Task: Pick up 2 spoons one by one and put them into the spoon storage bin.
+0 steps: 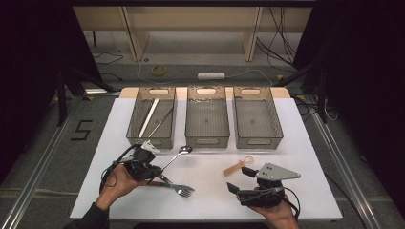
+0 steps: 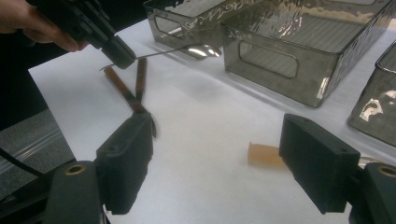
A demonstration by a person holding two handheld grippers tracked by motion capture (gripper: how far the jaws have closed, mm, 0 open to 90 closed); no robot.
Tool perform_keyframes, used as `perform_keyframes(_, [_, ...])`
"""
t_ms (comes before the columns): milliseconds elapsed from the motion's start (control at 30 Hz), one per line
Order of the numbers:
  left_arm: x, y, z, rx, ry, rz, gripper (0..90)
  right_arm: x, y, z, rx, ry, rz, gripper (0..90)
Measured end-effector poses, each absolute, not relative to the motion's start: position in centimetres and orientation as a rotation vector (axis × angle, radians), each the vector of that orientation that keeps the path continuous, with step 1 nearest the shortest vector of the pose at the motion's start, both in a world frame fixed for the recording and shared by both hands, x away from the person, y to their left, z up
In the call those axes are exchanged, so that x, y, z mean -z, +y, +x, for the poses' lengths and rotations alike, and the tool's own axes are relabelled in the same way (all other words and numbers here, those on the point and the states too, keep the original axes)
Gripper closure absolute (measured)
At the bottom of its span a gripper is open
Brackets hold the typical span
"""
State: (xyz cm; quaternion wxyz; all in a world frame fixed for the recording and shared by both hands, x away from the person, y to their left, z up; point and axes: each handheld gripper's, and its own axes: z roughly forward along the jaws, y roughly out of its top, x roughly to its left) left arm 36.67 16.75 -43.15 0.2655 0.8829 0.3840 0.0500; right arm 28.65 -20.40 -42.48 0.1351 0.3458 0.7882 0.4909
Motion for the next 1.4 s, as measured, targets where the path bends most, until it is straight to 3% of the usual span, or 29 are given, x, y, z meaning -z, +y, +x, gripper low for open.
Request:
perform_keyframes(400, [41.1,15.5,37.4,-0.141,0.972,2.312,82.8,42.5,-20.6,28.8,-1.422,2.275,1.013,27.0])
perform_keyframes(1400, [36.9,12.1,43.9,-0.233,0.967,2.149,82.7,42.6,-20.9,29.0,-1.432,2.269,1.032,26.9])
